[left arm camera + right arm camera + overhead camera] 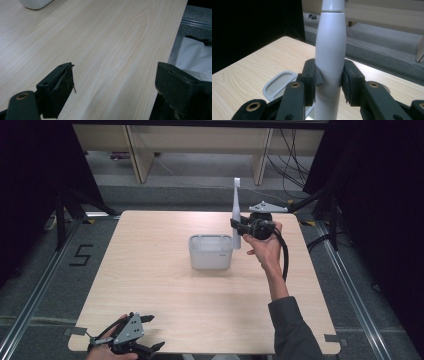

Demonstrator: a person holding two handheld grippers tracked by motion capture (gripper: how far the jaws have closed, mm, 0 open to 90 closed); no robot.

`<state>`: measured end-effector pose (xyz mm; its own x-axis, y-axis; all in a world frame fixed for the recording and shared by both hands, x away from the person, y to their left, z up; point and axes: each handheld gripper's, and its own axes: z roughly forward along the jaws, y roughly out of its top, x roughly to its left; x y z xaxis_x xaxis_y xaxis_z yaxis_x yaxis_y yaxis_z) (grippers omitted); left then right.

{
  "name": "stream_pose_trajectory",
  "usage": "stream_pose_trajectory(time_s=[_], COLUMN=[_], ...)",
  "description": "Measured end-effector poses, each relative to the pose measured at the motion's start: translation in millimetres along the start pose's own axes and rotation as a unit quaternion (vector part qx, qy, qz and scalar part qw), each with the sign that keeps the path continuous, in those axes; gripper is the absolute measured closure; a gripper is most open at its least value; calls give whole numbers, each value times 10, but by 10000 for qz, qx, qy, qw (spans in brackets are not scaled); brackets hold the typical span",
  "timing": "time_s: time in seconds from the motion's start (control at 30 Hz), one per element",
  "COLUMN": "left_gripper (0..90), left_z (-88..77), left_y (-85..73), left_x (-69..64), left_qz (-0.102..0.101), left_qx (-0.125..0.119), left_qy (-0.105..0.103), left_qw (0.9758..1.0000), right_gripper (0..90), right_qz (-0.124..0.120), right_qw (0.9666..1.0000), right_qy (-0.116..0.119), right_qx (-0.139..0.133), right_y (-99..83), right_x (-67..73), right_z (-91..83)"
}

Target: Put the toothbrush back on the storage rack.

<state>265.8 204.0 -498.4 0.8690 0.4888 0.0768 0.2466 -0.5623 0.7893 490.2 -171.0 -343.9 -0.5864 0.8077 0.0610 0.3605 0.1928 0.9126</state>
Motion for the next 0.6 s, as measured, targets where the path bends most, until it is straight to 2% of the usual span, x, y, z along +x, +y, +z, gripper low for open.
stream_pose_trajectory(time_s=[0.03, 0.1, 0.13, 0.17, 0.23, 0.27, 0.3, 0.37, 0.4, 0.57, 0.6], left_gripper=[148, 148, 148, 148, 148, 148, 148, 148, 148, 148, 148], left_z=[0, 1, -3, -6, 2, 1, 0, 0, -1, -4, -2], left_y=[0, 0, 0, 1, 0, 0, 0, 0, 1, 1, 1], left_x=[0, 2, 9, 13, 1, 1, -1, 2, 2, 10, 1], left_qz=[0, 1, 48, 78, 3, 6, 7, 13, 15, 85, 25], left_qx=[0, 6, 49, 73, -2, -7, -7, 1, 0, 17, -27], left_qy=[0, -1, 16, 23, -6, -2, 14, -1, 0, 66, 26], left_qw=[10000, 10000, 10000, 9999, 10000, 10000, 10000, 10000, 10000, 9999, 10000], right_gripper=[666, 666, 666, 666, 666, 666, 666, 666, 666, 666, 666], right_qz=[68, 43, 148, 57, 61, 163, 112, 169, 81, 160, 128], right_qw=[10000, 10000, 9999, 10000, 10000, 9999, 9999, 9998, 9999, 9998, 9999], right_qy=[-1, 31, 52, 35, 27, 40, 86, 74, 61, 51, 19], right_qx=[3, -20, -12, -30, -36, -16, -83, -74, -92, -52, -75], right_y=[0, -2, 1, 6, 16, 26, 33, 51, 58, 73, 73], right_x=[9, 4, 16, 8, 13, 32, 28, 53, 49, 63, 58], right_z=[5, 24, 35, 47, 70, 74, 100, 125, 137, 230, 246])
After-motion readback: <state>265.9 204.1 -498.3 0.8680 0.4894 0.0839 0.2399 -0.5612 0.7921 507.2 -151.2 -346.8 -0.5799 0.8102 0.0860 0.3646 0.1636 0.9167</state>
